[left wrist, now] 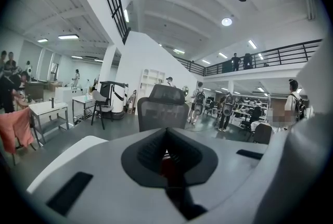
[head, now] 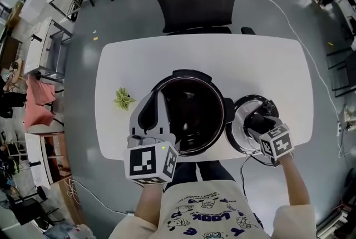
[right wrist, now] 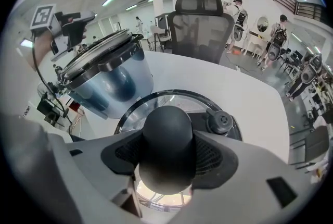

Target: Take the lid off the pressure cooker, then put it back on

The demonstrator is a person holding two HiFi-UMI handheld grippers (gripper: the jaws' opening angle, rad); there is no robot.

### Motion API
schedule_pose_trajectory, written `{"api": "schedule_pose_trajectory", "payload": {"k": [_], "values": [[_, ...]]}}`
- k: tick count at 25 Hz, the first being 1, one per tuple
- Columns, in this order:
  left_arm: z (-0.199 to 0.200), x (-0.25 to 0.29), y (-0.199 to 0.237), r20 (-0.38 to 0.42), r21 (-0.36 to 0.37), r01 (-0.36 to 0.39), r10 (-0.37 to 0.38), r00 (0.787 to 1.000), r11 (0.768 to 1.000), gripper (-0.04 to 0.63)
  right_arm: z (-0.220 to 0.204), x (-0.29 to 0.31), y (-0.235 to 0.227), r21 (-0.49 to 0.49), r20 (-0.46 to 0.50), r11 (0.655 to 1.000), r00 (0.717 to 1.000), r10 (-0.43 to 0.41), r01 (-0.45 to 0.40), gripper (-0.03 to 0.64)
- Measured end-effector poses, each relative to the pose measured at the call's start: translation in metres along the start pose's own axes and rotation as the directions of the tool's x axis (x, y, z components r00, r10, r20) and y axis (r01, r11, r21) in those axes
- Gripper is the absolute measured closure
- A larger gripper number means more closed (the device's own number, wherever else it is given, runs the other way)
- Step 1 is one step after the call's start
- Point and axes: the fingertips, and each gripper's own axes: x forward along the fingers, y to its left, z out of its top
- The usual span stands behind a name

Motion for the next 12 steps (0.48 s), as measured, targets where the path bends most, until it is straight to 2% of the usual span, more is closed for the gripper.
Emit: {"api": "schedule_pose_trajectory", "payload": {"k": [6,12], "values": [[0.008,-0.009,0.000,0.016,-0.005,0.003,-0.003,1.000,1.000,0.581,-0.002,-0.040,0.007,-0.034,-0.014,0.999,1.000,-0.007,0.006,0.324],[0.015,-0.023,0.009,0.031,-0.019,-0.005,0.006,0.999,1.000,0.581,-0.003,-0.076,0.018,-0.026,-0.020,0.999,0.999,0.029,-0.029,0.324]]}}
